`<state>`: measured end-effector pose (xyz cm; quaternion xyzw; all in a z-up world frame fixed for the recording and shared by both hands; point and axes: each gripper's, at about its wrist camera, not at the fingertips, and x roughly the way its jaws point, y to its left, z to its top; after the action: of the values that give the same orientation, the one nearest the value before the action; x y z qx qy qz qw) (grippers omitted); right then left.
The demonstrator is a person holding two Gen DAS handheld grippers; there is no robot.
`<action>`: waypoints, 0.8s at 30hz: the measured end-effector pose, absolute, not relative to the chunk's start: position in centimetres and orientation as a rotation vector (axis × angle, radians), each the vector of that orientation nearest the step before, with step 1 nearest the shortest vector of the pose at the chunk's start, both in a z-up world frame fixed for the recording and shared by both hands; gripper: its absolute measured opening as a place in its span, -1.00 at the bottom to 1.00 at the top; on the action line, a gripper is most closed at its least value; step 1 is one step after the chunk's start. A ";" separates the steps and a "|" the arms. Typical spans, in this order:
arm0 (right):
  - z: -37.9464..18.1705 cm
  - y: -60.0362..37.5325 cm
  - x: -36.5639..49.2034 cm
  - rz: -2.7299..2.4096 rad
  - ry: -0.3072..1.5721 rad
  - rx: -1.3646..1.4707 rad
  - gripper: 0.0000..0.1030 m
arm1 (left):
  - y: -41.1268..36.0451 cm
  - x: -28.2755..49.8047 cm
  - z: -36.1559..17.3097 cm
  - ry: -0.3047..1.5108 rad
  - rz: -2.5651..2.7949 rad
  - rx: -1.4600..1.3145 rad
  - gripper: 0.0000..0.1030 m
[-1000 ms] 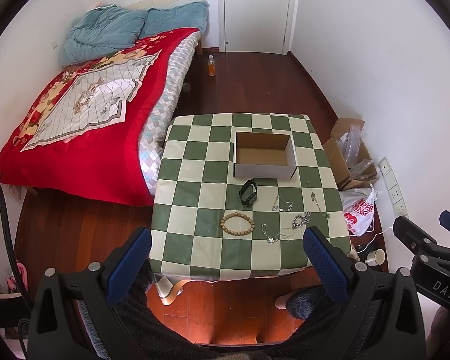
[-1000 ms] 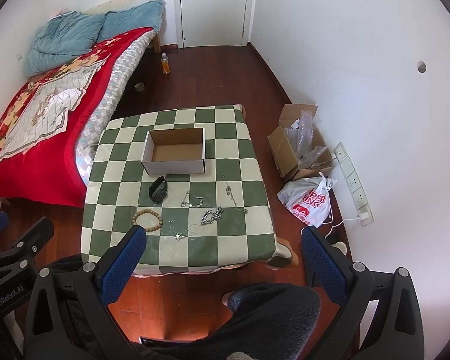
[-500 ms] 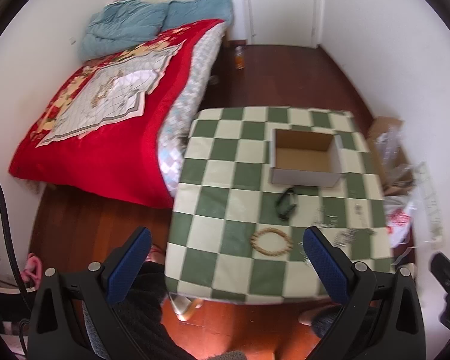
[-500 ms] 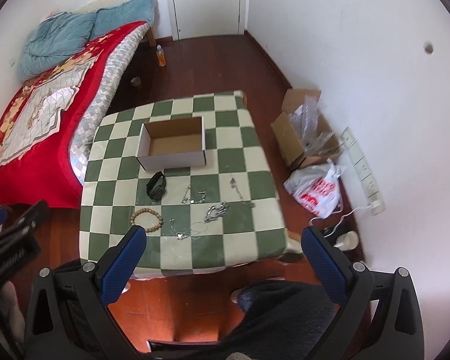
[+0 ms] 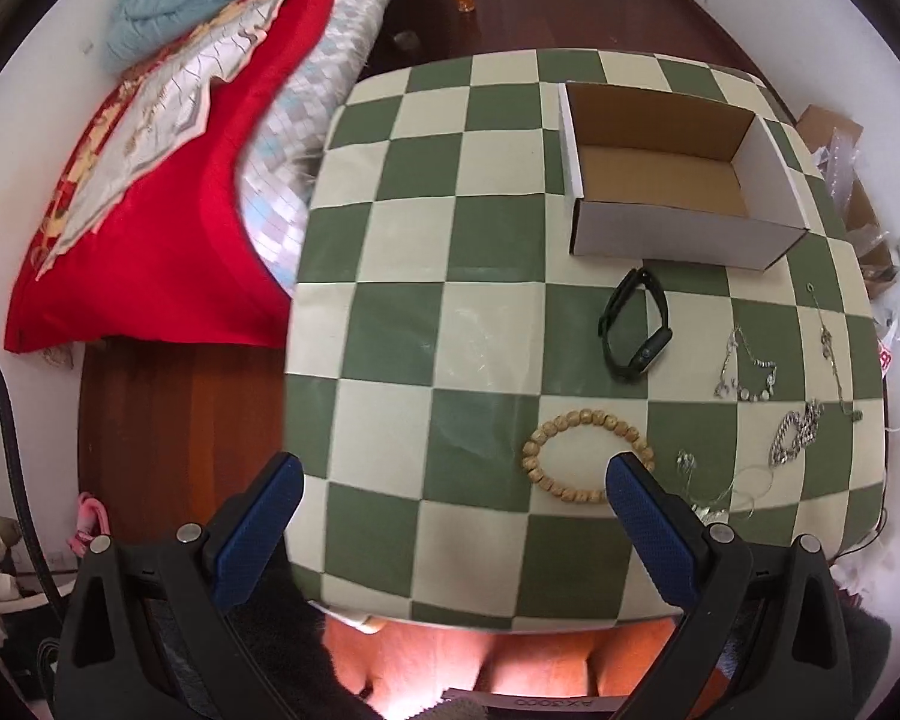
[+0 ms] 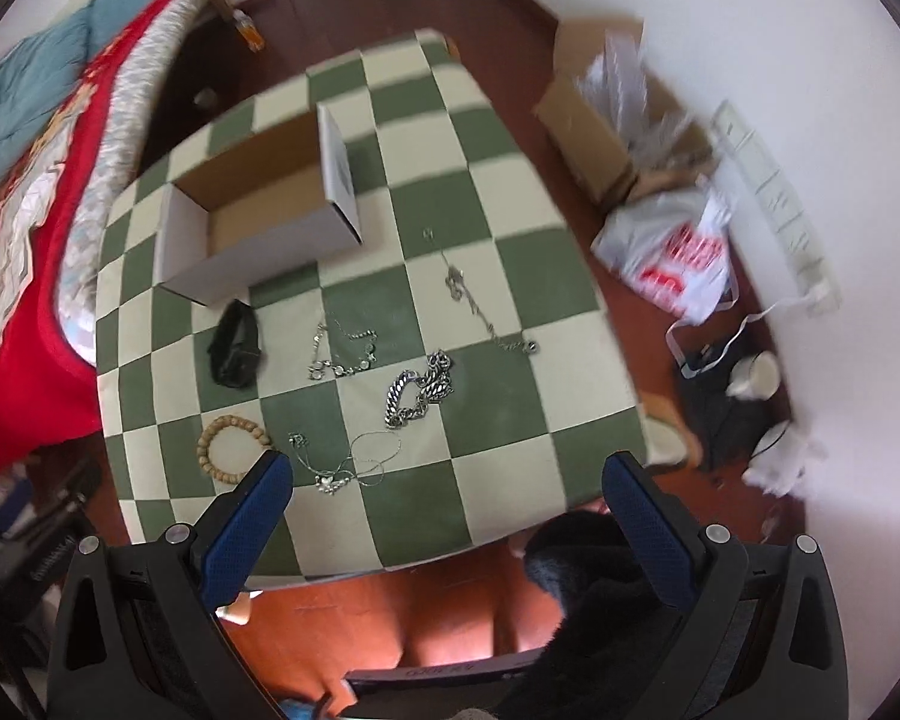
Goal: Organize jewelry
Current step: 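Grasp the thick silver chain with the left tool while the right tool grasps a silver necklace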
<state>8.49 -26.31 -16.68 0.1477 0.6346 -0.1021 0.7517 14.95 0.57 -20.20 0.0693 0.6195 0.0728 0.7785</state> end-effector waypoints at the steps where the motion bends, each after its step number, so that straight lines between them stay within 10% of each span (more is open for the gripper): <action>1: -17.4 -26.9 9.1 -0.227 1.401 0.332 1.00 | 0.1 15.4 -19.9 1.329 0.148 0.144 1.00; 10: -16.5 -31.1 14.2 -0.201 1.392 0.321 1.00 | -4.7 20.1 -13.6 1.130 0.043 0.154 1.00; 18: -19.7 -33.1 13.8 -0.189 1.388 0.344 0.99 | -10.1 17.3 -20.7 1.256 -0.039 0.246 0.99; 24: -25.1 -34.2 12.1 -0.164 1.440 0.342 0.48 | -15.2 15.5 -27.9 1.370 -0.113 0.322 0.68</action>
<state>12.10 -34.16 -25.07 0.1558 0.6551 -0.0748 0.7355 15.45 -15.21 -27.86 0.1478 0.6294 -0.0521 0.7611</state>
